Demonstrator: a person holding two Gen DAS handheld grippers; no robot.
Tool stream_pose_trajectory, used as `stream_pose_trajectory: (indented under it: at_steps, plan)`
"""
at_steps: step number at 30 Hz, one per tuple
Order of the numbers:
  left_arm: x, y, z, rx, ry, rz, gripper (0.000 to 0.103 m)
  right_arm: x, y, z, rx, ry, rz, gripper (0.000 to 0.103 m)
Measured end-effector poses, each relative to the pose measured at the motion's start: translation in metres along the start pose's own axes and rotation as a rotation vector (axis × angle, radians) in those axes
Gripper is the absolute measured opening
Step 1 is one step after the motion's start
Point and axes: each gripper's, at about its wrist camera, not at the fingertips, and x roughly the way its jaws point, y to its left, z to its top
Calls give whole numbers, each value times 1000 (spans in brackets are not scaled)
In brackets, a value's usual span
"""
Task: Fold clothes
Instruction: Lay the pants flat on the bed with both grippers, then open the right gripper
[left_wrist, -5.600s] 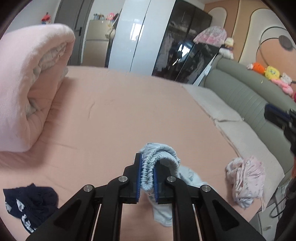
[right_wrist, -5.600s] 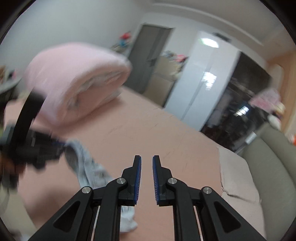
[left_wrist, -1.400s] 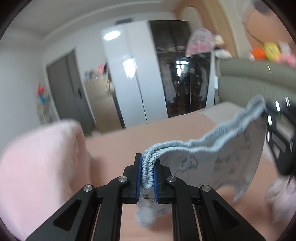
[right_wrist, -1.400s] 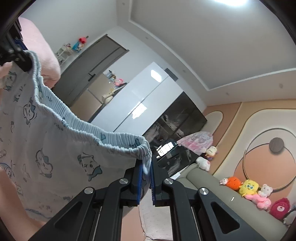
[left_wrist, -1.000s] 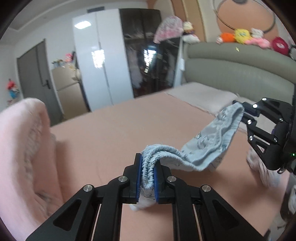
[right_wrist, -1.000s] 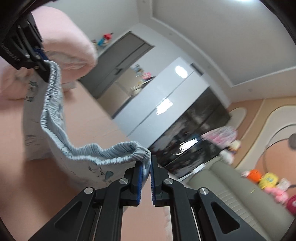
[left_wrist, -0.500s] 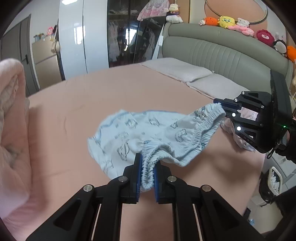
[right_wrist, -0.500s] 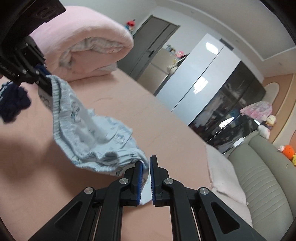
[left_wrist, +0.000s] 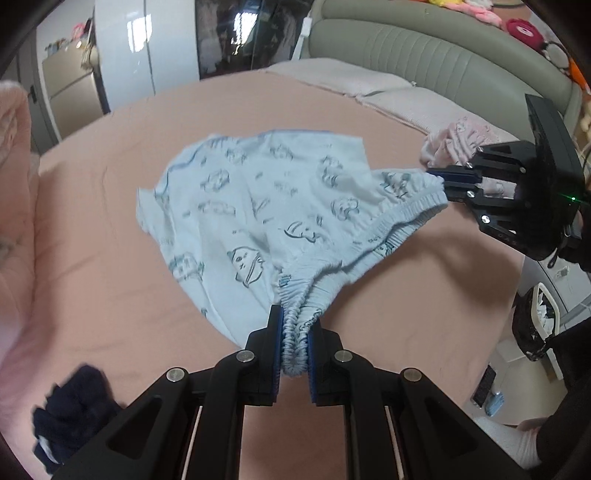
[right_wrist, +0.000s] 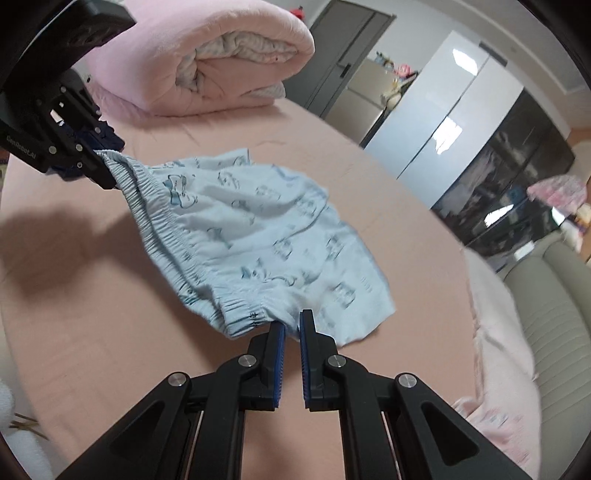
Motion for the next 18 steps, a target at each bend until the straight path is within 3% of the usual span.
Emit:
stream_pose_trajectory:
  at_steps: [18]
  plan:
    - [1,2,-17,-55,79,-27,10,2,1,-30,60,107,88,5]
